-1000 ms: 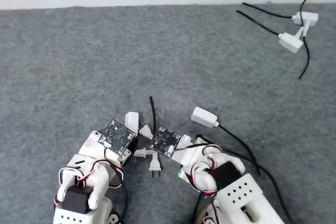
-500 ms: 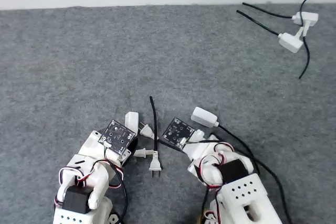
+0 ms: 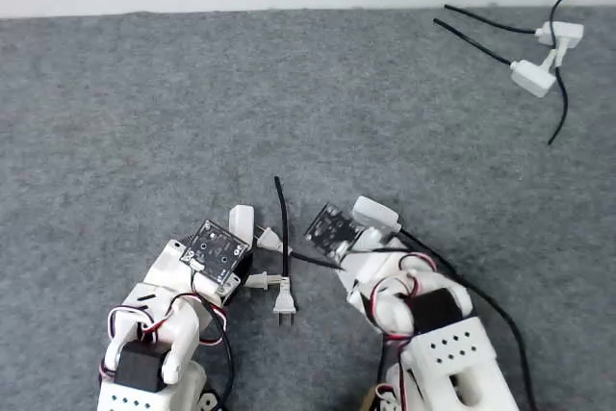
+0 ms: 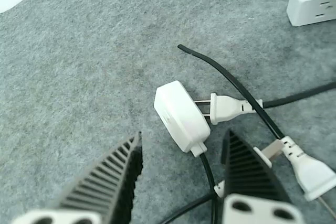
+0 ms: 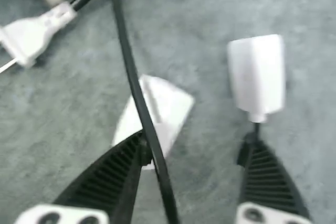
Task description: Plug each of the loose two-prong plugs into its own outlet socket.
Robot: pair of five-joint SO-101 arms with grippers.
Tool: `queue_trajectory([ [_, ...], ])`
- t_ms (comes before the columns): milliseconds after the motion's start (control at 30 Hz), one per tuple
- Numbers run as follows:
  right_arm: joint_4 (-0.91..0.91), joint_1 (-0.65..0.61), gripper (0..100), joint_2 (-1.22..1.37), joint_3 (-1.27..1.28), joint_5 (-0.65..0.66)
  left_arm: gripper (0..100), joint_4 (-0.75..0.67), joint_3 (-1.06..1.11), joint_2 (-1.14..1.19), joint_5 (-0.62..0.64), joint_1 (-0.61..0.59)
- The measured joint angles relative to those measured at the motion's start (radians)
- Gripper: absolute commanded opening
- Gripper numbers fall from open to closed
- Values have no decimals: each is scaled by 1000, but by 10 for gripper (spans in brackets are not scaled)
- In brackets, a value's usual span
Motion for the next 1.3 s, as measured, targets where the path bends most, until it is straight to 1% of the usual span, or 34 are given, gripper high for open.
queue_trajectory([
  [33, 0, 12, 2, 0, -12, 0, 235, 0, 0, 0, 0, 0],
  [67, 0, 23, 33, 0, -21, 0, 235, 0, 0, 0, 0, 0],
  [100, 0, 31, 34, 0, -26, 0, 235, 0, 0, 0, 0, 0],
  [133, 0, 35, 9, 0, -28, 0, 235, 0, 0, 0, 0, 0],
  [267, 0, 40, 7, 0, -31, 2, 235, 0, 0, 0, 0, 0],
  [400, 0, 40, 33, 0, -32, 2, 235, 0, 0, 0, 0, 0],
  [467, 5, 40, 80, 0, -43, 5, 235, 0, 0, 0, 0, 0],
  [600, 60, 38, 234, 0, -78, 8, 235, 0, 0, 0, 0, 0],
  [633, 72, 21, 252, 0, -78, 6, 235, 0, 0, 0, 0, 0],
  [700, 98, -23, 240, 0, -78, 8, 235, 0, 0, 0, 0, 0],
  [833, 118, -92, 177, 0, -78, 6, 235, 0, 0, 0, 0, 0],
  [1033, 118, -110, 156, 0, -52, 6, 235, 0, 0, 0, 0, 0],
  [1300, 40, -117, 156, -20, 68, 8, 235, 0, 0, 0, 0, 0],
])
